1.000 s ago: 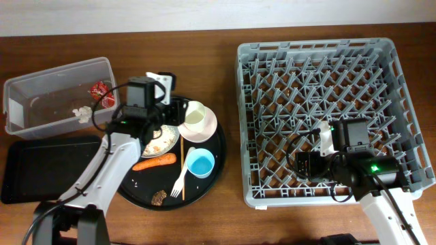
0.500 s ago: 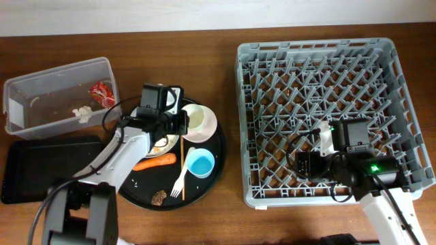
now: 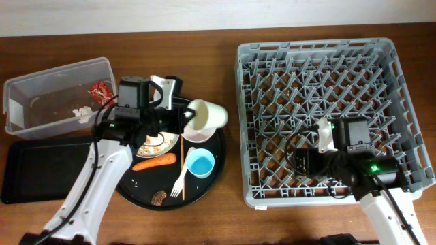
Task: Sort waste into correct bins and load items into the dishwasher rack
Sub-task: 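Grasp the white cup with the left gripper and lift it, then hand the white cup from the left gripper to the right gripper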
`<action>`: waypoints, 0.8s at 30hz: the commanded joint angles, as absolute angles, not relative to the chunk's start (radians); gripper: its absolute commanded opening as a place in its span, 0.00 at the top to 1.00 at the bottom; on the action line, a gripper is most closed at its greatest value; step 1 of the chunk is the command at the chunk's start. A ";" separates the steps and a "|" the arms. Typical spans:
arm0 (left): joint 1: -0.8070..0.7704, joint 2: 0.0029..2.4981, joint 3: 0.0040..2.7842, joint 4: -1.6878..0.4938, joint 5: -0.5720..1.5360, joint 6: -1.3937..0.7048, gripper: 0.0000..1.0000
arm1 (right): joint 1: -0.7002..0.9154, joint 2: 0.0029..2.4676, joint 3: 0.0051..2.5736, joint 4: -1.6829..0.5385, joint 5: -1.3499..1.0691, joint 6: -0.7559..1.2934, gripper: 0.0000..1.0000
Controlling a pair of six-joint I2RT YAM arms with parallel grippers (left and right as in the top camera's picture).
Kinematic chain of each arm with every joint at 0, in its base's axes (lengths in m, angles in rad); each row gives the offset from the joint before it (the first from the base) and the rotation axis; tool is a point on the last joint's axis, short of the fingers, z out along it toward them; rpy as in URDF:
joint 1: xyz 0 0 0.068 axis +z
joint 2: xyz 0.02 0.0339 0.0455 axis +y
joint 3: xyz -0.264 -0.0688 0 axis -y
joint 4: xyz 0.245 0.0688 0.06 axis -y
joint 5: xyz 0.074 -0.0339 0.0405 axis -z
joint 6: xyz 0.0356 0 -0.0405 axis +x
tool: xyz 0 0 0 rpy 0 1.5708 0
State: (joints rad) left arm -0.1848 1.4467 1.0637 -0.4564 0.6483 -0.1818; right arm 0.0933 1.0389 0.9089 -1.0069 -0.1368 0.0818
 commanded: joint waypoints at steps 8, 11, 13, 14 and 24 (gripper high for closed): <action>-0.187 1.459 1.076 -0.466 1.315 -0.219 1.00 | 0.096 1.040 0.928 -0.801 -1.013 -0.418 0.01; -0.188 1.459 1.076 -0.466 1.314 -0.268 1.00 | 0.097 1.040 0.928 -0.763 -1.036 -0.442 0.01; -0.194 1.459 1.076 -0.466 1.313 -0.301 0.99 | 0.099 1.040 0.928 -0.727 -1.077 -0.441 0.01; -0.200 1.459 1.076 -0.466 1.313 -0.303 0.99 | 0.099 1.040 0.928 -0.704 -1.114 -0.441 0.01; -0.323 1.459 1.076 -0.465 1.250 -0.348 1.00 | 0.099 1.045 0.928 -0.643 -1.169 -0.440 0.01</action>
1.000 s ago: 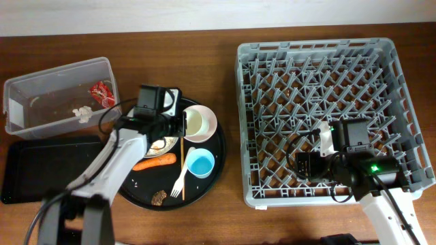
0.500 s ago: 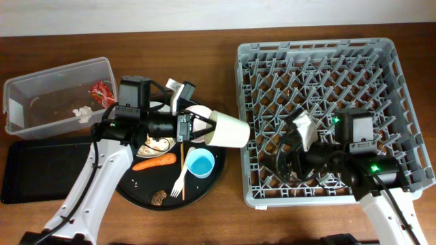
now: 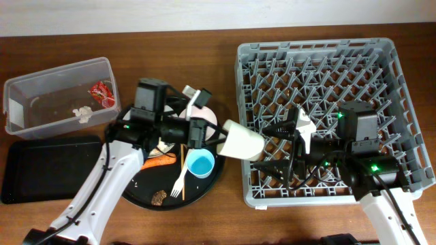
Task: Sort waste into correct bins and load items into the dishwasher rack
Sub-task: 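Hand the white cup from the left gripper to the right gripper, then place the white cup upside down in the rack's right side with right gripper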
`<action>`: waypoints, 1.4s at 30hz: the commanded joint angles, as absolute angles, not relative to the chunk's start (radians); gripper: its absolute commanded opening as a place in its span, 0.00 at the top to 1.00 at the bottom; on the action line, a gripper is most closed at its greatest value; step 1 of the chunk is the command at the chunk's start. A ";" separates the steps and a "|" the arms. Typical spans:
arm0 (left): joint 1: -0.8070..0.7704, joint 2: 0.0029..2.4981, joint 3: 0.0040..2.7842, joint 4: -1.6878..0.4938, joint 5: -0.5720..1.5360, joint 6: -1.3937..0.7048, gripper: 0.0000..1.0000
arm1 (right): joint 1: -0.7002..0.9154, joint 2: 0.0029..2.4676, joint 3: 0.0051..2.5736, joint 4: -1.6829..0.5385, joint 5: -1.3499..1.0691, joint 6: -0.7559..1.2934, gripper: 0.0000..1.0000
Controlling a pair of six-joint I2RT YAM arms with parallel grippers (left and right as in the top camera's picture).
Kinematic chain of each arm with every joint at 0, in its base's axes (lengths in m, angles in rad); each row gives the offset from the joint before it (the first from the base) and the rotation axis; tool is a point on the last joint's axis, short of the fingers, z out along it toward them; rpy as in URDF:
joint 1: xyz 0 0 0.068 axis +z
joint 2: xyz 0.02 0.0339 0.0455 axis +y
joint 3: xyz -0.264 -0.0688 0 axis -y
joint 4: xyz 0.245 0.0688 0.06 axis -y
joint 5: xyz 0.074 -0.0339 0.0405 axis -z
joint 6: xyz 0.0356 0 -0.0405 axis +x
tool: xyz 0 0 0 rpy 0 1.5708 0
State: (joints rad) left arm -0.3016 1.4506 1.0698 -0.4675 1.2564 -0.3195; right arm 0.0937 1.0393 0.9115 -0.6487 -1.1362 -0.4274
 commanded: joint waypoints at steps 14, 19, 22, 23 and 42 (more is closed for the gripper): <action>-0.326 1.459 1.076 -0.457 1.226 -0.400 0.99 | 0.099 1.090 0.928 -0.638 -1.258 -0.430 0.01; -0.327 1.459 1.076 -0.447 1.204 -0.416 1.00 | 0.099 1.090 0.928 -0.639 -1.291 -0.430 0.01; -0.327 1.459 1.076 -0.420 1.206 -0.450 1.00 | 0.099 1.090 0.928 -0.639 -1.291 -0.429 0.01; -0.327 1.459 1.076 -0.412 1.206 -0.456 0.99 | 0.099 1.090 0.928 -0.639 -1.291 -0.430 0.01; -0.378 1.459 1.076 -0.352 1.208 -0.486 0.99 | 0.099 1.090 0.928 -0.638 -1.290 -0.430 0.35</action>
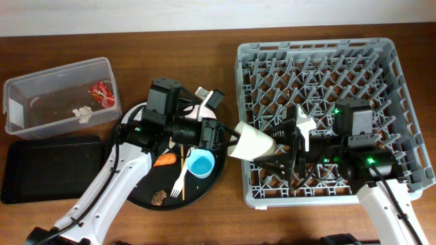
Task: Sort waste into correct bins and load items into the dishwasher rack
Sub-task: 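Place the white cup upside down in the rack's right side with right gripper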
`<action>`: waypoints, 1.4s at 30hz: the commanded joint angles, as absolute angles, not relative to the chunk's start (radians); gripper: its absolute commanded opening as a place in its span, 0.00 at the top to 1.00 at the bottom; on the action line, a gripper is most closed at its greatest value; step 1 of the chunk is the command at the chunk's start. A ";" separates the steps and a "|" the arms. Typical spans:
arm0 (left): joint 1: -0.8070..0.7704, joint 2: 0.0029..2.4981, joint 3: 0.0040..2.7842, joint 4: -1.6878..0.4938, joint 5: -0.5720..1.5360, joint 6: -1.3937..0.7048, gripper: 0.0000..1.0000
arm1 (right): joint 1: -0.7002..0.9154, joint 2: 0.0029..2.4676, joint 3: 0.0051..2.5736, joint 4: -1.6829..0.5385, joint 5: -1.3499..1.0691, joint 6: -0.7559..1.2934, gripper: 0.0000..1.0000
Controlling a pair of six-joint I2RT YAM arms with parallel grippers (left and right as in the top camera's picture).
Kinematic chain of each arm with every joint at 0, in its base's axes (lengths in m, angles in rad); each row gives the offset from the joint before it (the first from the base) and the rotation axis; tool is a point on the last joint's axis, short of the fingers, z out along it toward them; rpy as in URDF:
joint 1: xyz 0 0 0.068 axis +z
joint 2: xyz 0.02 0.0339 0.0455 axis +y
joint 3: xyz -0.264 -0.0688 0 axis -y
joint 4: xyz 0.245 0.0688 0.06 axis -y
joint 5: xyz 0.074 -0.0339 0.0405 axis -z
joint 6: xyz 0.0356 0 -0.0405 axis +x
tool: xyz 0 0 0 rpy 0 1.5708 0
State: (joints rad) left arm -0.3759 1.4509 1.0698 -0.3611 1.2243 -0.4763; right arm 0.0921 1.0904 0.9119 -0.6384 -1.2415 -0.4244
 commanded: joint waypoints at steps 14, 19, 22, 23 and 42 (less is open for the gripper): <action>-0.356 1.458 1.076 -0.562 0.606 -0.345 0.84 | 0.097 1.087 0.932 -0.632 -0.997 -0.170 0.53; -0.274 1.457 1.076 -0.723 0.265 -0.346 0.85 | 0.096 1.077 0.985 -0.692 -0.702 -0.013 0.56; -0.212 1.456 1.076 -0.780 0.211 -0.345 0.85 | 0.096 1.077 1.070 -0.829 -0.429 0.070 0.56; -0.193 1.456 1.076 -0.793 0.204 -0.344 0.85 | 0.096 1.078 1.102 -0.882 -0.347 0.093 0.56; -0.128 1.456 1.076 -0.832 0.201 -0.342 0.85 | -0.590 1.312 1.309 -1.270 -0.013 0.169 0.55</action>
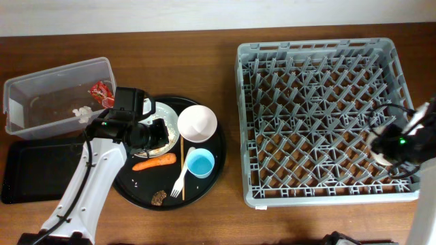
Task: Sort waste into correct bins and load items into the dishwasher rack
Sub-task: 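Place the white cup upside down in the rack's right side with right gripper, then grasp the blue cup with the left gripper and lift it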
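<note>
The grey dishwasher rack (320, 116) fills the right half of the overhead view. My right gripper (385, 151) hangs over the rack's right side, mostly hidden by its own arm and cables. A pale shape beneath it may be the white cup, but I cannot make it out. My left gripper (162, 131) is over the patterned plate (169, 117) on the round black tray (216, 170), and its jaws are hidden in the dark. Also on the tray are a white bowl (197, 122), a small blue cup (201, 163), a carrot (154, 163), a white fork (180, 178) and a chopstick (182, 153).
A clear plastic bin (58, 92) at the far left holds a red wrapper (102, 92) and a crumpled white scrap (83, 112). A flat black bin (37, 170) lies in front of it. A brown food scrap (159, 197) sits at the tray's front.
The white cup is gone from between the two grippers at the rack's left edge. My left gripper is back over the plate, and my right arm is now at the rack's far right side.
My left gripper first held the white cup above the tray. Then the cup was at the rack's left edge with my right gripper reaching for it. Then both grippers met on the cup. Now the arms are apart, left over the tray, right over the rack.
</note>
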`<action>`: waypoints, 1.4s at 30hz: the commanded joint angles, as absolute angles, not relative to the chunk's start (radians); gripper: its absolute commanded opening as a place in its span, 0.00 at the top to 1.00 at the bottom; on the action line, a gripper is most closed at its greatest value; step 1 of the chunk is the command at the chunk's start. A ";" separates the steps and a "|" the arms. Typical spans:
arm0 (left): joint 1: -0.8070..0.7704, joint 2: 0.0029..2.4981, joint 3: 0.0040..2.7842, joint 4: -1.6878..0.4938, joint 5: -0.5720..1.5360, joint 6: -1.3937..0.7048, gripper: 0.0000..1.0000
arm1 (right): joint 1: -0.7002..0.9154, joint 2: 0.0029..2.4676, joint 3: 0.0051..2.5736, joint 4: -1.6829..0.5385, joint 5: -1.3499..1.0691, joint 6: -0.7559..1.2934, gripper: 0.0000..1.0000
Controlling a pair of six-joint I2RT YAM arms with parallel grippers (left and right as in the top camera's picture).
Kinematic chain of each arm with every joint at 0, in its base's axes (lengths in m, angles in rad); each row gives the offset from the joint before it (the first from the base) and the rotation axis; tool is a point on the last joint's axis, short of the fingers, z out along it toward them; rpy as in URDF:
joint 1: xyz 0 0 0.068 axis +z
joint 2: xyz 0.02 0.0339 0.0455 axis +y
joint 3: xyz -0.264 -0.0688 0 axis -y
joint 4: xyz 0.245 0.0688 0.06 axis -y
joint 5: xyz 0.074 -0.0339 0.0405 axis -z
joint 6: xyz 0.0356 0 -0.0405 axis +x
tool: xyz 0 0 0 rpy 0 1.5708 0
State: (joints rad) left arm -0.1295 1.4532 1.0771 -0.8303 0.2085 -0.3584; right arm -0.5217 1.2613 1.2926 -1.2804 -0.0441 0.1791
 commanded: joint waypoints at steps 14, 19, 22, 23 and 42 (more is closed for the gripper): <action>-0.128 1.456 1.076 -0.832 0.201 -0.342 0.84 | -0.648 1.556 1.309 -1.234 -0.102 0.169 0.01; -0.128 1.456 1.076 -0.832 0.219 -0.337 0.76 | -0.648 1.542 1.309 -1.258 -0.170 0.167 0.01; -0.136 1.456 1.076 -0.833 0.266 -0.284 0.75 | -0.648 1.518 1.309 -1.274 -0.245 0.124 0.01; -0.144 1.456 1.076 -0.836 0.265 -0.282 0.71 | -0.647 1.501 1.309 -1.283 -0.291 0.103 0.01; -0.328 1.460 0.938 -0.751 0.263 -0.283 0.61 | -0.221 1.325 1.309 -1.301 -0.408 -0.045 0.01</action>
